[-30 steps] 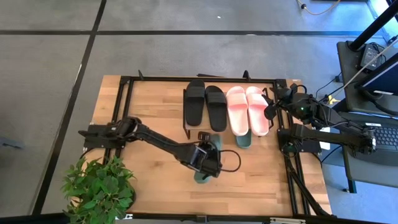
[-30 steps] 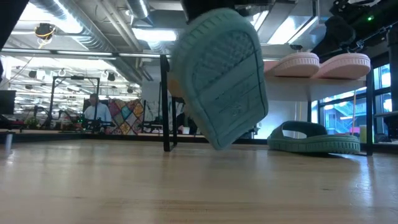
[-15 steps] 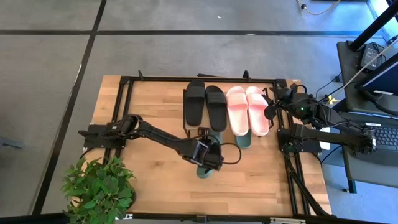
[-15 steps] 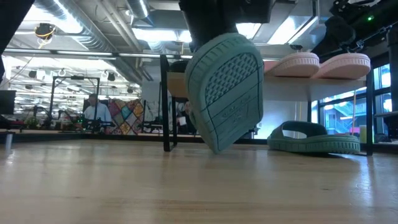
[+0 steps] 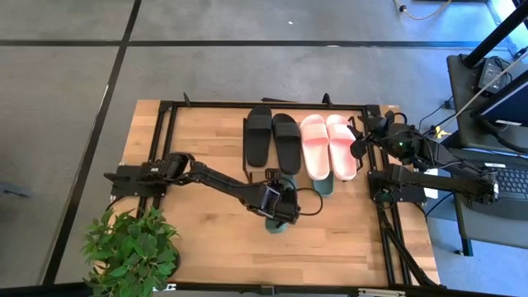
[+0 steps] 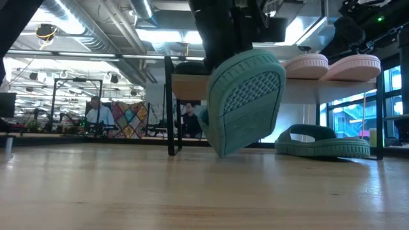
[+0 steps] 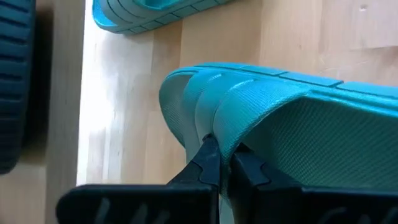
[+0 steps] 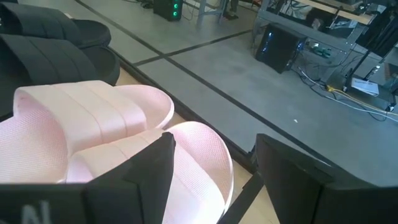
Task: Pick and place slides into the shelf
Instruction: Put the green slide under the shelf
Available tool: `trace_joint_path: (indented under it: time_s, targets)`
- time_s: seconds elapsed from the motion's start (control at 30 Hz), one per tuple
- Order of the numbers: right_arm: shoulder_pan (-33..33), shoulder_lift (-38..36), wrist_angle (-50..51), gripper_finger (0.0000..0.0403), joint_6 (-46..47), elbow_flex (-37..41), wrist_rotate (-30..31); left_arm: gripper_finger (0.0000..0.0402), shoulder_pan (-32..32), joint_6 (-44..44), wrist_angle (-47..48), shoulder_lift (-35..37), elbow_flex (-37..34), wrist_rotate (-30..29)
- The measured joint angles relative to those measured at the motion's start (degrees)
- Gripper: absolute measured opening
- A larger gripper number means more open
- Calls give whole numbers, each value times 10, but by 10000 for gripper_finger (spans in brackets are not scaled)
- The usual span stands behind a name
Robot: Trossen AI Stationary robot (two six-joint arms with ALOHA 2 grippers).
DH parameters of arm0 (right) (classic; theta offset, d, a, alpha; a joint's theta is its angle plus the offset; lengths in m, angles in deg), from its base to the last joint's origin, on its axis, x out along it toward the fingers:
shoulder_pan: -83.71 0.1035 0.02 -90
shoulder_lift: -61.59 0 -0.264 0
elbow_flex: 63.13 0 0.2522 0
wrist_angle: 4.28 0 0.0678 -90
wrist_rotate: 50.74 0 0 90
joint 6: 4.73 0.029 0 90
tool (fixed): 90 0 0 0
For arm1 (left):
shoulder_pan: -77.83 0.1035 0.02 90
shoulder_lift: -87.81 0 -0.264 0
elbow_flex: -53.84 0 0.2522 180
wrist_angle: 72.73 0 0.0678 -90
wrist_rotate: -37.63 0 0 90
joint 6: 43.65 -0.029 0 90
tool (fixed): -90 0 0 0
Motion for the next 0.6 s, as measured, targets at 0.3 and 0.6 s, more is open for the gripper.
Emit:
trace_joint_path:
  time_s: [0.3, 0.6]
  targets:
    - [0, 0, 0, 225, 0, 0, 0, 3, 8, -4, -28, -7, -5, -20]
    - [0, 0, 0, 225, -1, 0, 0, 3, 9, 17, 7, -6, -5, -42]
